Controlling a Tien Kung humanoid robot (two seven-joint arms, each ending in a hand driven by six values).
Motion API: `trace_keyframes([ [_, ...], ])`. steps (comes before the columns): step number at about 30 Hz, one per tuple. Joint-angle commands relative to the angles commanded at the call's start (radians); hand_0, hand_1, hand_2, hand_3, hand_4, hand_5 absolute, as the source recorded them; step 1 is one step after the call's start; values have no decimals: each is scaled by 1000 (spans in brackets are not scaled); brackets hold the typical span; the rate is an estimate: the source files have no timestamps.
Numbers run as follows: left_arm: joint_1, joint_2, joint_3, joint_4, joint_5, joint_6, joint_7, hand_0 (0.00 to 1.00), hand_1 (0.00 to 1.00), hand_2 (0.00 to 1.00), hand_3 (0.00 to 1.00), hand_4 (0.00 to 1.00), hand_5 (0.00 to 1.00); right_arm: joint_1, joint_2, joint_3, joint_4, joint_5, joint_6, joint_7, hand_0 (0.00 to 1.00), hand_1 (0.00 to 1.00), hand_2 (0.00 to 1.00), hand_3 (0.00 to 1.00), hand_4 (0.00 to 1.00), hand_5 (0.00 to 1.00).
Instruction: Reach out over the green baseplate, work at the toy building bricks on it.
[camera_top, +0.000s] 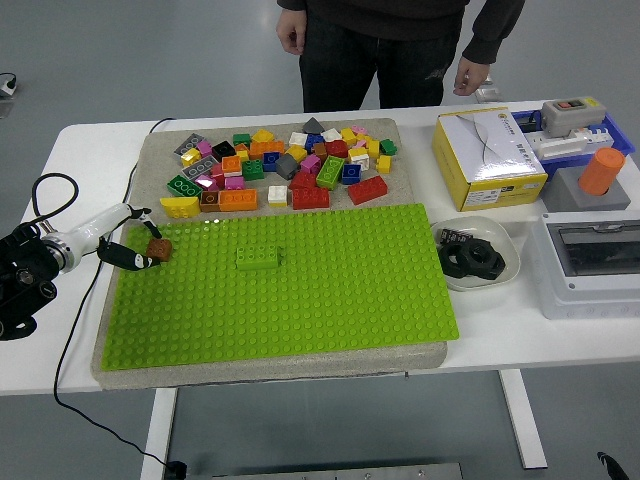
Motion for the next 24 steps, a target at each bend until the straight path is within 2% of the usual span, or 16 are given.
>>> trace_keyframes([
  [24, 0, 6, -7, 0, 7, 2, 6, 984, 984, 929, 561, 871, 2, -2, 2, -11, 0, 23, -4, 10, 679, 667, 715, 787, 898, 966],
])
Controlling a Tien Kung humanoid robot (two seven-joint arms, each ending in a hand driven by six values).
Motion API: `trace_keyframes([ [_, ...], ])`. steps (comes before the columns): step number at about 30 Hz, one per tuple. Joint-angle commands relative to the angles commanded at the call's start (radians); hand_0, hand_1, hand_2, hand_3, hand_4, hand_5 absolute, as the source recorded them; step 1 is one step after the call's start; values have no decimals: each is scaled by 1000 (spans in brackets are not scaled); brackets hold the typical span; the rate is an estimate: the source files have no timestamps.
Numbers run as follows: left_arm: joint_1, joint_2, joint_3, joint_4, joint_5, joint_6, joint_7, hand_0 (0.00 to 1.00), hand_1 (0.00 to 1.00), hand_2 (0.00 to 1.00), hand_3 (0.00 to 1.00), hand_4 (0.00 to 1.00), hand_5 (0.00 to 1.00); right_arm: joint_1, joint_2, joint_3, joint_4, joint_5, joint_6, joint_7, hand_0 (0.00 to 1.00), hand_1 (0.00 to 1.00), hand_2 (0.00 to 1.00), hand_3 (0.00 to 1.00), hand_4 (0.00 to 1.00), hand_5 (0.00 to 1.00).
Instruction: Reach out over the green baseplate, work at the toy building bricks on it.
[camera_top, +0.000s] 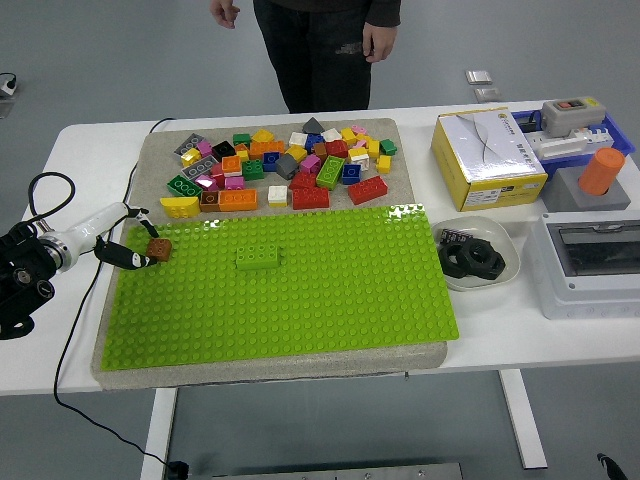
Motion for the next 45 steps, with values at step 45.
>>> trace_keyframes([
  [45, 11, -9, 3, -2, -21, 24, -18, 964, 969, 889, 543, 841, 14, -4, -1, -5, -1, 12, -2, 7, 678, 667, 711, 786, 901, 958],
])
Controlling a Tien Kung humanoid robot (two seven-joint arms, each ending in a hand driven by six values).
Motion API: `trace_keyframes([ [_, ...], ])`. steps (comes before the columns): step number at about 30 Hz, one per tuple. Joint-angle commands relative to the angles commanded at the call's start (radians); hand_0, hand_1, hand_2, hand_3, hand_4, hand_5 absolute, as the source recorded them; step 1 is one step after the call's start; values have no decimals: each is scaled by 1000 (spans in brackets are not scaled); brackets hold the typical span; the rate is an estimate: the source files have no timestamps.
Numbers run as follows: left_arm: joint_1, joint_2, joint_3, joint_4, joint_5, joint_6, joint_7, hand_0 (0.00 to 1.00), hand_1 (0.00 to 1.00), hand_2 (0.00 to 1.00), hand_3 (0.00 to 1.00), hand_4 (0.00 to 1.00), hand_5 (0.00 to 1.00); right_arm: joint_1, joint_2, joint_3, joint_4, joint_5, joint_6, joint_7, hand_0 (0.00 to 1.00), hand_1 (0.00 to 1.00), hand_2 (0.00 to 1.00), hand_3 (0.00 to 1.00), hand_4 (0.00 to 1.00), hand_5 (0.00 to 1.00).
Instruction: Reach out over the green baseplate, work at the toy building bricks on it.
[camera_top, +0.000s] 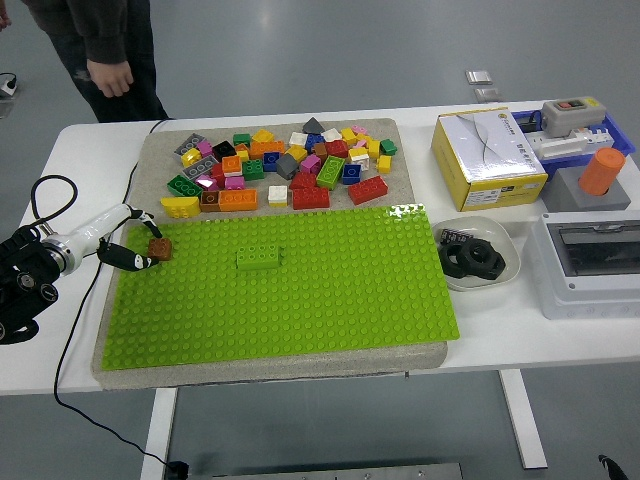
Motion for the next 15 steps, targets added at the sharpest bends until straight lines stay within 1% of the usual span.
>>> trace_keyframes([
  [15, 0, -2, 6, -3, 0, 1, 3, 959, 965, 878, 536, 826, 30, 1, -1, -8, -1, 13, 1, 6, 679, 667, 711, 786, 901, 956],
])
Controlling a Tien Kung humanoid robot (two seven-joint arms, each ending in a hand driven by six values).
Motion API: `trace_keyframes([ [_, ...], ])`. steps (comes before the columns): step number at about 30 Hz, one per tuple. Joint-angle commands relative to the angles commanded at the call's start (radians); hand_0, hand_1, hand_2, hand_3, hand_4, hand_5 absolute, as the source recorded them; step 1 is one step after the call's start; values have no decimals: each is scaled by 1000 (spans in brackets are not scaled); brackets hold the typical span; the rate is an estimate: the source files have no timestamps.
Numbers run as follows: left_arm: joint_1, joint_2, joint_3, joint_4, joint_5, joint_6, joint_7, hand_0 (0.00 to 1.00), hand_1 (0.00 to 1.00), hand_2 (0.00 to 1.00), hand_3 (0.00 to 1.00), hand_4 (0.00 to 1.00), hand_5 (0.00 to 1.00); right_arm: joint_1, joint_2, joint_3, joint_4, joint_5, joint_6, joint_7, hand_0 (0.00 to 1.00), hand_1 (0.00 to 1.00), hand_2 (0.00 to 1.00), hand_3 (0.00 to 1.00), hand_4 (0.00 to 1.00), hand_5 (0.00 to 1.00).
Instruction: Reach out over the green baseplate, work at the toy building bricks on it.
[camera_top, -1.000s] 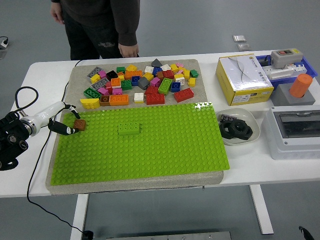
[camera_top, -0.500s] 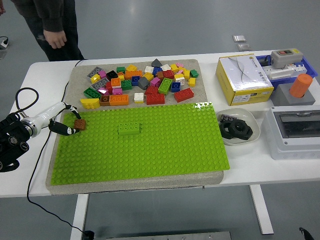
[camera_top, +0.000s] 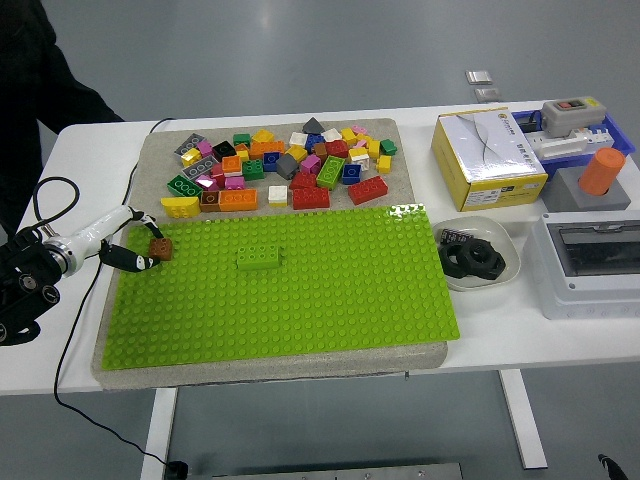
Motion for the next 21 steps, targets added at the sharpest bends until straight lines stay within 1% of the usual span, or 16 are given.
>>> trace_keyframes([
  [11, -1, 5, -6, -4, 4, 3, 0, 955, 961, 882, 538, 812, 33, -1, 0, -2, 0, 5, 0, 2, 679, 667, 711, 786, 900, 954],
  [21, -9, 36, -29, -24, 15, 3, 5, 957, 961, 880, 537, 811, 45, -3, -3, -4, -1, 12, -1, 5, 679, 667, 711, 786, 900, 955],
])
